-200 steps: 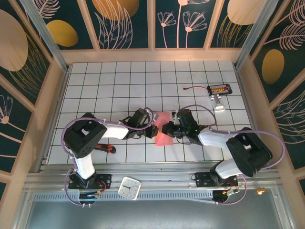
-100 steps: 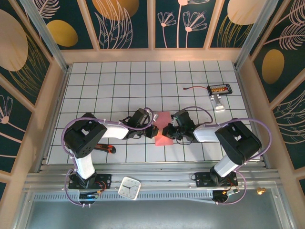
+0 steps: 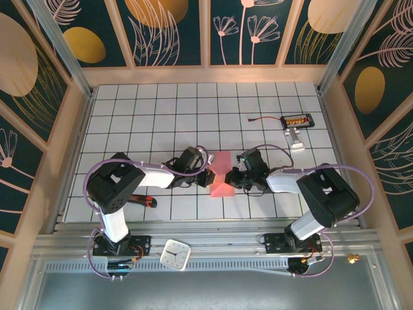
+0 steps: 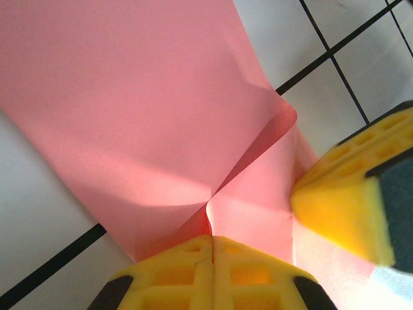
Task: Fold a paper plane with a square sheet of paper (pick it up from the middle)
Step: Fold the triangle a second time at the center of the table.
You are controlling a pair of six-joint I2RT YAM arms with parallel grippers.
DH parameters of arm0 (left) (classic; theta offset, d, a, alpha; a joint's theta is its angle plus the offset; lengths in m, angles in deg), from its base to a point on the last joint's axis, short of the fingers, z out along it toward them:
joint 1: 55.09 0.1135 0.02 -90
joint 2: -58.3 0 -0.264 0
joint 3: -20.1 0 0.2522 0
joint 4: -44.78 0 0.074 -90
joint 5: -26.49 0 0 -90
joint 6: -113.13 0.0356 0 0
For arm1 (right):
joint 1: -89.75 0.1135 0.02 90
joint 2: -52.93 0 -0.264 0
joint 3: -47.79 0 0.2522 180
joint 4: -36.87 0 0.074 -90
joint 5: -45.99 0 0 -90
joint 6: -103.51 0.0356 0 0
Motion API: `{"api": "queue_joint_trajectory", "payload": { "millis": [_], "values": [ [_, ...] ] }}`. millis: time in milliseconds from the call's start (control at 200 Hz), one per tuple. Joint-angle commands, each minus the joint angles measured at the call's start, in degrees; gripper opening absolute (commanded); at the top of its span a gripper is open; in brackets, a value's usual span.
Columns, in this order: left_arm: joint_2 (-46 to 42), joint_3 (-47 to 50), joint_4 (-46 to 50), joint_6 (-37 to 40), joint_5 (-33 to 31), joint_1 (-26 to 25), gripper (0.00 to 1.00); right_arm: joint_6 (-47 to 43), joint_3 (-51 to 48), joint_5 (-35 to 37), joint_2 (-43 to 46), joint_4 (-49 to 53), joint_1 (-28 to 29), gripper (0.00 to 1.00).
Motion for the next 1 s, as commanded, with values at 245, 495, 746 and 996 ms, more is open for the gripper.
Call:
{"api": "queue_joint_trajectory", "payload": {
  "millis": [245, 495, 746, 996],
  "values": [
    [4.3, 1.7, 10.4, 1.3, -5.1, 0.0, 0.0, 3.0, -1.4, -1.7, 5.7, -3.7, 5.6, 0.0],
    [4.3, 1.8, 10.3, 1.3, -5.0, 0.1, 0.0, 8.2, -3.4, -1.2, 2.1, -11.0, 11.3, 0.0],
    [4.0, 2.1, 10.3, 1.3, -5.1, 0.0, 0.0, 8.0, -2.4, -0.7, -1.1, -12.2, 11.8, 0.0],
    [4.1, 2.0, 10.3, 1.3, -4.9, 0.1, 0.0, 7.3, -1.8, -0.2, -4.0, -10.4, 12.0, 0.0]
  ]
}}
